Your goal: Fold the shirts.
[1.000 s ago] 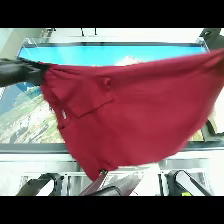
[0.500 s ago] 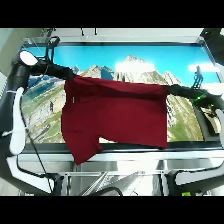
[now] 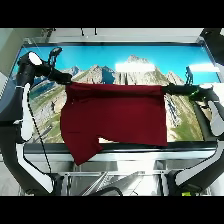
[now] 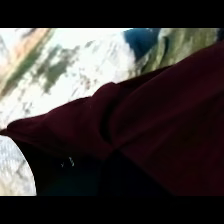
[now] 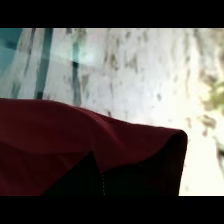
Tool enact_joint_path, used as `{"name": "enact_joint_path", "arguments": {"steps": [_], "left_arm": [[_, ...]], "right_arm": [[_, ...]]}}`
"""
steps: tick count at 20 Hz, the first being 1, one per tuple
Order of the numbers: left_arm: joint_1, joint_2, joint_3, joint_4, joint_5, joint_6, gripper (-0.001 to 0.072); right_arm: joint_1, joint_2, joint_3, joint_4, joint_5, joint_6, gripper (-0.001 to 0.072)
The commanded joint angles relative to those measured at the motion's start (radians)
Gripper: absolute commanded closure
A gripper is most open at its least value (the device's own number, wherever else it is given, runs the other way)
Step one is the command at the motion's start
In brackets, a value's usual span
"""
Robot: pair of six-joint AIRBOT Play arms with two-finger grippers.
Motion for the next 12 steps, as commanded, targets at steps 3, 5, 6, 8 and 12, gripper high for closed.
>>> {"name": "enact_joint_path", "arguments": {"steps": [3, 5, 6, 8, 12], "left_arm": [[0.005, -0.004, -0.068, 0.029, -0.053, -0.015, 0.0694], [0.006, -0.005, -0.095, 0.029, -0.045, -0.014, 0.0694], [0.006, -0.004, -0.115, 0.029, -0.031, -0.014, 0.0694], [0.006, -0.005, -0.148, 0.029, -0.021, -0.014, 0.0694], [0.006, -0.006, -0.158, 0.027, -0.007, -0.014, 0.0694]], "right_arm": [[0.002, -0.009, 0.004, -0.182, 0.041, 0.090, 0.0695], [0.001, -0.010, 0.000, -0.195, 0.039, 0.090, 0.0695], [0.001, -0.010, 0.000, -0.198, 0.040, 0.090, 0.0695], [0.001, -0.010, 0.000, -0.201, 0.040, 0.090, 0.0695], [0.002, -0.010, 0.000, -0.202, 0.040, 0.090, 0.0694]]}}
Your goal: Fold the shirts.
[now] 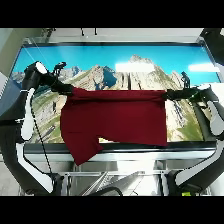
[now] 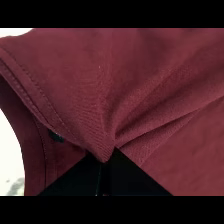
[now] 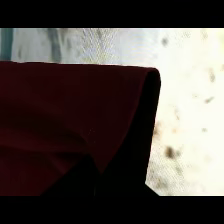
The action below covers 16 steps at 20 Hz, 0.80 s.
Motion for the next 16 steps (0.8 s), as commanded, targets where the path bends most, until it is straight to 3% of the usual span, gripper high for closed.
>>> {"name": "enact_joint_path", "arguments": {"steps": [1, 2, 3, 6, 7, 8, 9, 10, 12, 14, 16], "left_arm": [[0.001, -0.001, -0.014, -0.003, 0.006, -0.001, 0.0694], [-0.003, 0.000, -0.013, -0.006, -0.003, -0.001, 0.0692], [-0.012, 0.000, -0.013, -0.010, -0.011, 0.000, 0.0691], [-0.032, 0.000, -0.006, -0.010, -0.041, 0.000, 0.0690], [-0.035, -0.001, 0.006, -0.008, -0.066, -0.001, 0.0546], [-0.034, 0.000, 0.026, -0.002, -0.094, -0.017, 0.0166], [-0.029, 0.000, 0.052, 0.018, -0.129, -0.064, 0.0089], [-0.019, 0.000, 0.081, 0.050, -0.171, -0.114, 0.0090], [0.015, 0.001, 0.137, 0.115, -0.293, -0.192, 0.0090], [0.065, 0.039, 0.111, 0.116, -0.373, -0.259, 0.0093], [0.095, 0.148, -0.051, 0.104, -0.362, -0.278, 0.0117]], "right_arm": [[0.001, -0.001, 0.000, -0.012, 0.004, 0.005, 0.0693], [0.001, -0.001, 0.000, -0.011, 0.010, 0.005, 0.0655], [0.002, -0.001, 0.000, -0.011, 0.009, 0.013, 0.0505], [0.002, 0.005, 0.000, -0.011, 0.018, 0.046, 0.0473], [0.000, 0.013, 0.000, -0.011, 0.035, 0.052, 0.0464], [-0.005, 0.025, 0.000, -0.019, 0.046, 0.070, 0.0464], [-0.013, 0.044, 0.000, -0.040, 0.060, 0.089, 0.0464], [-0.022, 0.068, 0.000, -0.081, 0.072, 0.124, 0.0455], [-0.053, 0.129, 0.000, -0.206, 0.141, 0.217, 0.0327], [-0.093, 0.179, -0.016, -0.290, 0.237, 0.275, 0.0330], [-0.125, 0.239, -0.099, -0.283, 0.283, 0.281, 0.0347]]}}
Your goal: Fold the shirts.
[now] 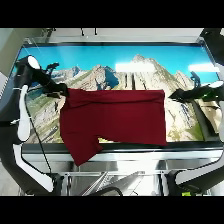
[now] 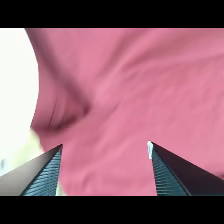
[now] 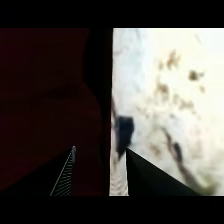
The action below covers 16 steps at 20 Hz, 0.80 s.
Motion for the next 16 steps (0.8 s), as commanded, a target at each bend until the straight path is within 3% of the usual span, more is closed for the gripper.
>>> {"name": "enact_joint_path", "arguments": {"steps": [1, 5, 9, 16], "left_arm": [[0.051, 0.156, -0.215, 0.004, -0.049, -0.074, 0.0117], [0.056, 0.465, -0.768, 0.003, 0.084, -0.074, 0.0117], [0.056, 0.650, -1.174, 0.001, 0.196, -0.073, 0.0116], [0.052, 0.756, -1.419, -0.243, 0.549, 0.026, 0.0117]], "right_arm": [[-0.046, 0.109, -0.123, -0.068, 0.096, 0.063, 0.0351], [-0.047, 0.259, -0.367, -0.053, 0.015, 0.071, 0.0351], [-0.047, 0.353, -0.502, 0.028, -0.008, 0.040, 0.0350], [-0.047, 0.415, -0.513, 0.033, 0.008, 0.037, 0.0349]]}}
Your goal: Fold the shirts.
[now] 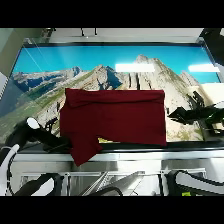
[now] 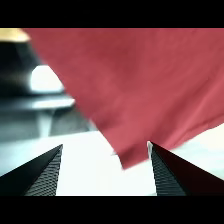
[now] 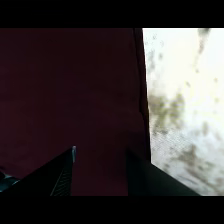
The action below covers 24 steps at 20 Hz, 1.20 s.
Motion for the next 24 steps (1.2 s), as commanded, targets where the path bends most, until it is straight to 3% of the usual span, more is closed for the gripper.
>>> {"name": "enact_joint_path", "arguments": {"steps": [1, 6, 7, 8, 15, 24], "left_arm": [[-0.009, 0.018, -0.095, -0.150, 0.206, 0.071, 0.0117], [-0.038, -0.053, -0.077, -0.236, 0.264, 0.119, 0.0120], [-0.037, -0.057, -0.069, -0.232, 0.247, 0.127, 0.0348], [-0.037, -0.055, -0.060, -0.232, 0.224, 0.154, 0.0704], [-0.037, 0.078, -0.013, -0.226, 0.154, 0.171, 0.0693], [-0.037, 0.184, -0.013, -0.225, 0.110, 0.179, 0.0693]], "right_arm": [[-0.001, 0.031, -0.010, 0.014, 0.016, -0.003, 0.0349], [-0.001, 0.043, -0.010, 0.012, 0.061, -0.002, 0.0348], [-0.001, 0.044, -0.011, 0.001, 0.061, 0.010, 0.0348], [-0.001, 0.044, -0.011, -0.029, 0.062, 0.040, 0.0348], [-0.001, 0.044, -0.113, -0.182, 0.087, 0.192, 0.0348], [0.000, 0.044, -0.301, -0.138, 0.001, 0.141, 0.0348]]}}
